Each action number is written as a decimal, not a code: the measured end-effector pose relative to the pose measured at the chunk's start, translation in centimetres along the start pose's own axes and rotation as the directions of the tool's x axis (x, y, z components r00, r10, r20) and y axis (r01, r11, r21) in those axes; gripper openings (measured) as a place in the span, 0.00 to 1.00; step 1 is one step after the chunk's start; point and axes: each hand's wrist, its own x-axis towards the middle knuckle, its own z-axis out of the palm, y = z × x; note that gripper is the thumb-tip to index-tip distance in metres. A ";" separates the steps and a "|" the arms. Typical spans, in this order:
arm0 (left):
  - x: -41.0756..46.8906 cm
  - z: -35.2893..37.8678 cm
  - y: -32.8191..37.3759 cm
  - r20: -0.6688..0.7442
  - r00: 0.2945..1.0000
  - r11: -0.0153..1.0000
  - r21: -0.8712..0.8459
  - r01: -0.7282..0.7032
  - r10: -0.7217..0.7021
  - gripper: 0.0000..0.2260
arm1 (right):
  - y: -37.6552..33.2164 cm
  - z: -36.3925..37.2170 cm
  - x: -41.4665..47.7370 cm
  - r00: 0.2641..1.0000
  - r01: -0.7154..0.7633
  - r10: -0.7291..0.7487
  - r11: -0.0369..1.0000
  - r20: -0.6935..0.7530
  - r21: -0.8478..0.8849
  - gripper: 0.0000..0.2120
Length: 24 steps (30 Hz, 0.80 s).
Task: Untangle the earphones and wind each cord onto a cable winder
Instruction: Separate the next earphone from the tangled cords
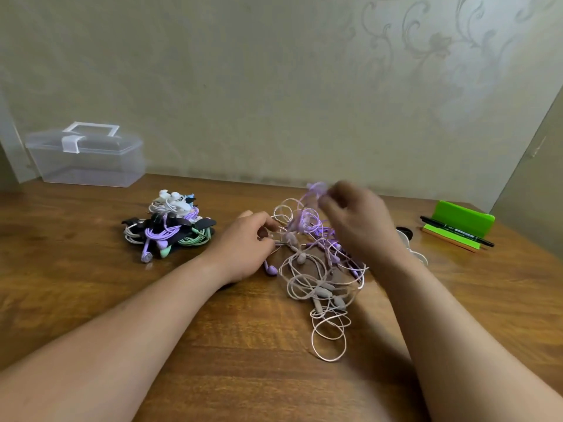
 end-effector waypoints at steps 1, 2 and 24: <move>-0.2 0.0 0.1 0.015 1.000 1.000 -0.019 0.004 -0.003 0.08 | -0.4 -0.5 0.1 0.997 -0.005 0.016 0.988 -0.074 0.151 0.09; -0.2 0.0 0.2 0.014 1.000 1.000 -0.024 0.010 -0.010 0.07 | -0.9 -1.0 0.0 0.990 0.008 0.033 0.955 -0.134 0.296 0.08; -1.7 -1.3 4.9 0.089 0.993 0.459 -0.881 0.113 -0.075 0.12 | -4.4 -1.0 -1.9 0.971 0.124 -0.168 0.962 0.171 0.242 0.08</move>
